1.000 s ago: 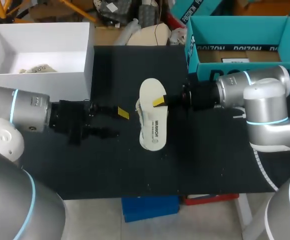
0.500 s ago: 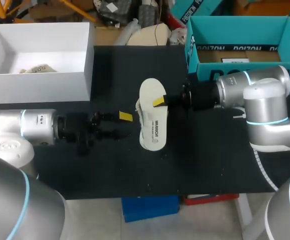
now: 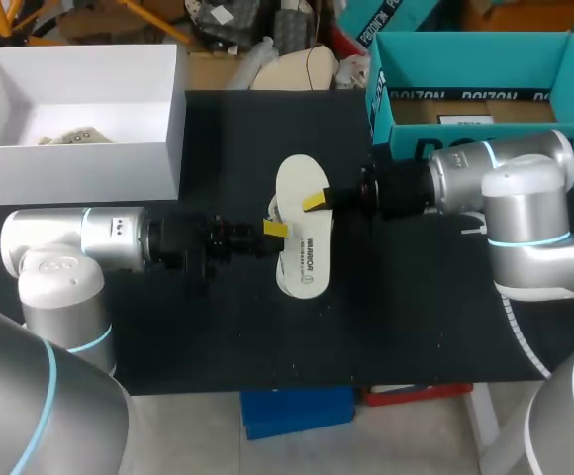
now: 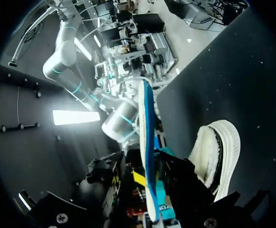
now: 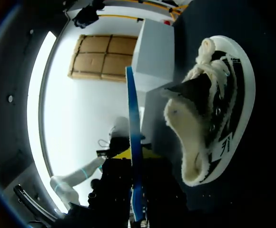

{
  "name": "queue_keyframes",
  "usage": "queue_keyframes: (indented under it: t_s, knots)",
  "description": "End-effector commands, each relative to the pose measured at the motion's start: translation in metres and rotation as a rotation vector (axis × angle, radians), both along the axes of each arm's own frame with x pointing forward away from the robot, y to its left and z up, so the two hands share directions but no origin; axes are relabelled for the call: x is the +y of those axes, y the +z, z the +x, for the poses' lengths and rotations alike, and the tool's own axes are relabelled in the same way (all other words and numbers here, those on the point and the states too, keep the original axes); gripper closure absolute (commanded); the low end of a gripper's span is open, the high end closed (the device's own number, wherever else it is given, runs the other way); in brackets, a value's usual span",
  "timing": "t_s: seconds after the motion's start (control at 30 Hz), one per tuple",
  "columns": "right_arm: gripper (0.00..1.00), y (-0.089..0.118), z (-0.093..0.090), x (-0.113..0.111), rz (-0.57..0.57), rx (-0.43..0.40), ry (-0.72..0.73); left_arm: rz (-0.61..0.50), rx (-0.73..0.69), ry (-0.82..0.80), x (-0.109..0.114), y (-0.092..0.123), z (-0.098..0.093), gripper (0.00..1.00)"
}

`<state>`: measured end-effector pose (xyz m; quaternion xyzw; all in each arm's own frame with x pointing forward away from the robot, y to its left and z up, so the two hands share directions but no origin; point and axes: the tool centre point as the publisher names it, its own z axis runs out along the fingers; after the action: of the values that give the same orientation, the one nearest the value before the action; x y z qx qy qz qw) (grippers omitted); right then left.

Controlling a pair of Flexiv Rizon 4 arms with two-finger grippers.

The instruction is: Take the shoe out of the shoebox, open the shoe tongue, remove and reinsert the insole, then place the shoe into the shoebox

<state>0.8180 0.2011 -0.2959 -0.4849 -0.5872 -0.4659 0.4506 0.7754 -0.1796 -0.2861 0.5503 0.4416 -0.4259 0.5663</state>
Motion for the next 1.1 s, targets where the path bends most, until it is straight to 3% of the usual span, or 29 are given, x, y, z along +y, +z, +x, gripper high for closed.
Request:
queue_keyframes:
  t_s: [0.03, 0.3, 0.5, 0.6, 0.67, 0.8, 0.83, 0.87, 0.97, 1.1]
  knots:
    - [1.00, -0.001, 0.000, 0.001, 0.000, 0.000, -0.001, -0.010, -0.005, -0.005, -0.014, -0.008, 0.008, 0.62]
    - [1.00, -0.001, 0.000, 0.001, 0.000, 0.000, -0.001, -0.054, -0.026, 0.006, -0.026, -0.008, 0.016, 0.62]
    - [1.00, -0.001, 0.000, 0.001, 0.000, 0.000, -0.001, -0.063, -0.031, 0.006, -0.035, -0.007, 0.018, 0.67]
    - [1.00, -0.001, 0.000, 0.001, 0.000, 0.000, -0.001, -0.061, -0.033, 0.016, -0.038, -0.005, 0.019, 0.78]
    - [1.00, -0.001, 0.000, 0.001, 0.000, 0.000, -0.001, -0.056, -0.033, 0.026, -0.039, -0.004, 0.019, 1.00]
    - [1.00, -0.001, 0.000, 0.001, 0.000, 0.000, -0.001, -0.026, -0.021, 0.034, -0.039, -0.002, 0.017, 1.00]
    - [0.33, 0.001, -0.001, -0.001, 0.003, -0.012, -0.013, -0.031, -0.016, 0.029, -0.037, 0.000, 0.014, 1.00]
    - [0.00, 0.002, -0.001, -0.002, 0.006, -0.022, -0.023, -0.026, -0.019, 0.025, -0.036, 0.001, 0.013, 1.00]
    - [0.00, 0.006, -0.004, -0.009, 0.021, -0.078, -0.071, 0.055, -0.043, 0.017, -0.031, 0.004, 0.002, 1.00]
    - [0.00, 0.006, -0.010, -0.018, -0.054, -0.151, -0.099, 0.154, 0.004, -0.009, -0.020, 0.001, -0.011, 1.00]
